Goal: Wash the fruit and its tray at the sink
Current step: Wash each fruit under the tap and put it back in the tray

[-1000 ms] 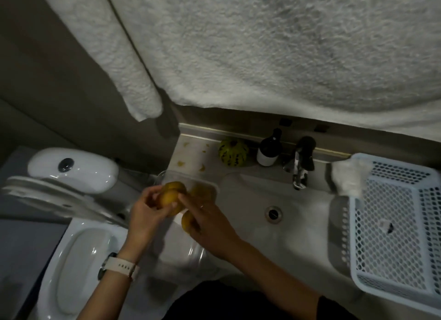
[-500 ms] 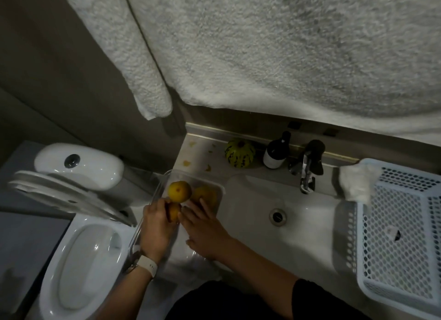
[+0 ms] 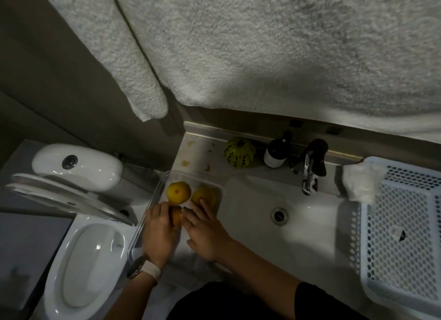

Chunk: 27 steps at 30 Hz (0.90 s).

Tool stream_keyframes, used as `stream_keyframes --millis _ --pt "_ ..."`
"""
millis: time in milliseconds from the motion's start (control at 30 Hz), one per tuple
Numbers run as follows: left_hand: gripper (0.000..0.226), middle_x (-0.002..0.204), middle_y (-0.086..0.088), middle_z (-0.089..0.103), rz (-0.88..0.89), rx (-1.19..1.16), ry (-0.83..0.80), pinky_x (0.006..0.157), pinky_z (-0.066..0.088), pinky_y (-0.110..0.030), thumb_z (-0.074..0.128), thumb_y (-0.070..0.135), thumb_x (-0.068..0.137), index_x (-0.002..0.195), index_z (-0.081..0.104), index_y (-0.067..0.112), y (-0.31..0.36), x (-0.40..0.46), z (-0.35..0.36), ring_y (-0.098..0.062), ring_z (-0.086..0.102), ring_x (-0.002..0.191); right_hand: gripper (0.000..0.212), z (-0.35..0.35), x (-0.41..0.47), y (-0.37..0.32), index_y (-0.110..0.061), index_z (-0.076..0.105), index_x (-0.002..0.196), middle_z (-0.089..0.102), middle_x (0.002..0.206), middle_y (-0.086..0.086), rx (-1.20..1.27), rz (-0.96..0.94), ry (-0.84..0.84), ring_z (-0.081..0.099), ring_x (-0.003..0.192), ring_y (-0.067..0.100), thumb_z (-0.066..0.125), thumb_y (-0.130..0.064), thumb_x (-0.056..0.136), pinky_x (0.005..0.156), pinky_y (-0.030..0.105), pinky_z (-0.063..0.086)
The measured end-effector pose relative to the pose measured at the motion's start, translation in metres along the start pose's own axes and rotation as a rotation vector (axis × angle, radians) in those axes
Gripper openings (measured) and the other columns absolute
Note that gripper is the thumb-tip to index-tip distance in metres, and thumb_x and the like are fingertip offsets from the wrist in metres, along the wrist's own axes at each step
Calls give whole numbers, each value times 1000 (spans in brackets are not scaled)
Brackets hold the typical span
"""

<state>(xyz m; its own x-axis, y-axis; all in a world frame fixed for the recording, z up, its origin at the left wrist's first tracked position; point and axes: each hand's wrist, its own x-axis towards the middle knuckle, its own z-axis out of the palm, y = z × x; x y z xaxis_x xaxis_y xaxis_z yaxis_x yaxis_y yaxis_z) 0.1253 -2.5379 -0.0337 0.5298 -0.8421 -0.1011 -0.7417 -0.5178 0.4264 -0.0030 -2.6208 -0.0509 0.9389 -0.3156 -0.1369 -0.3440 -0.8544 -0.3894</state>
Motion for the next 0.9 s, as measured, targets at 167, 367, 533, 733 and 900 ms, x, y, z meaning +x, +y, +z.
stream_keyframes --millis 167,367,533,733,900 --pt "45 114 -14 58 -15 -48 4 82 45 -40 75 30 80 115 57 7 2 0 -2 -32 52 103 60 -2 -1 1 -6 27 149 21 159 7 19 -15 12 -4 149 25 43 -28 96 118 45 -14" --pt "47 116 -12 50 -71 -127 95 88 40 -41 60 34 78 118 53 9 34 24 -12 -24 38 108 51 -32 3 22 -10 38 146 33 154 8 393 132 249 22 145 24 45 -16 96 120 40 12" --pt "64 127 -9 47 150 -140 94 101 37 -42 78 20 76 133 50 12 85 75 4 -28 39 117 53 -63 3 67 -14 41 143 36 149 9 597 478 553 33 137 25 53 -7 92 113 40 31" --pt "89 137 -16 47 76 -151 -24 102 30 -33 82 42 70 142 42 7 133 140 53 -32 43 125 61 -76 3 120 -4 31 146 29 151 18 688 693 712 27 141 29 52 5 90 117 40 24" --pt "84 140 -22 42 83 -143 -93 99 38 -45 72 30 81 149 30 5 146 165 82 -40 46 121 65 -72 8 137 -9 13 152 11 160 11 809 732 570 12 148 23 48 -7 98 121 32 14"
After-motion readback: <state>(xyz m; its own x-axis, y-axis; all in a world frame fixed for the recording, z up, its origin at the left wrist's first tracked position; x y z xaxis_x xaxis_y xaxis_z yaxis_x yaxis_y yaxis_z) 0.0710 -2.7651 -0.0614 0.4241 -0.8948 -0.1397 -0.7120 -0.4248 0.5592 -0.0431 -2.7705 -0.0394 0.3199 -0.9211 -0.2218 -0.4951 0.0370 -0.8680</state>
